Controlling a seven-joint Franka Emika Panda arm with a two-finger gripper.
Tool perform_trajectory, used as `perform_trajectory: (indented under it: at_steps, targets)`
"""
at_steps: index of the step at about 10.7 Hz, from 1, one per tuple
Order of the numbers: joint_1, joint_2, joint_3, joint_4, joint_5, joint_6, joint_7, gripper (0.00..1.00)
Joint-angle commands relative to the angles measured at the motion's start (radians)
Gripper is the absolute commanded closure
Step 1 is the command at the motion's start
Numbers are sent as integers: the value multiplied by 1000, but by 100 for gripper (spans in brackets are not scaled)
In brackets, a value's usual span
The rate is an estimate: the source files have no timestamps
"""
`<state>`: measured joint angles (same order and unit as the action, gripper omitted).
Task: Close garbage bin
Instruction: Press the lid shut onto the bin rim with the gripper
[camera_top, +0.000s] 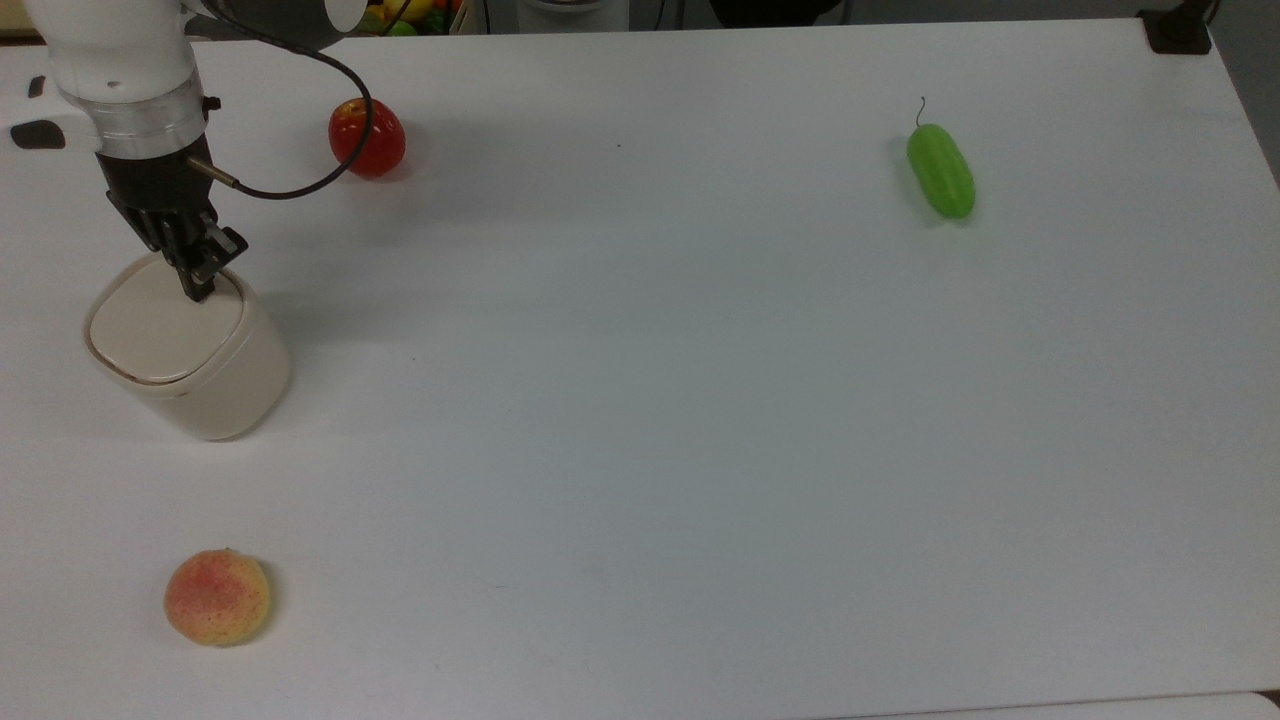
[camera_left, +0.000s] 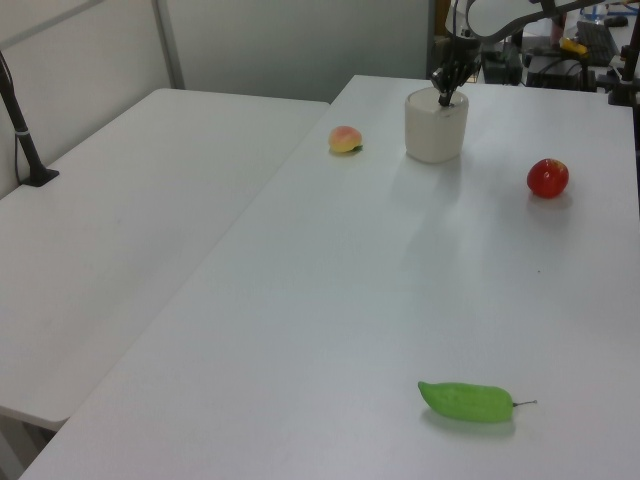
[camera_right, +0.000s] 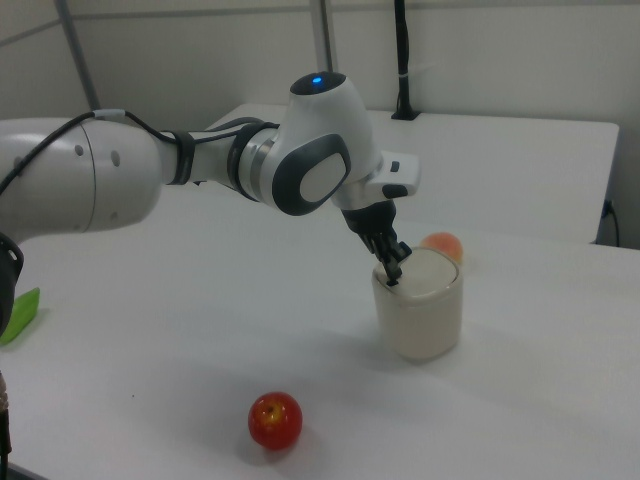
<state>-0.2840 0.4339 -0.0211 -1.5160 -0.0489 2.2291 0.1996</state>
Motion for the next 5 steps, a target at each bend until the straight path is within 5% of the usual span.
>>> perform_trajectory:
  at_steps: [1,5]
  targets:
    - [6,25,-6,-16,20,-12,-25,100]
    - [8,16,-6,-12,21,-19,-17,100]
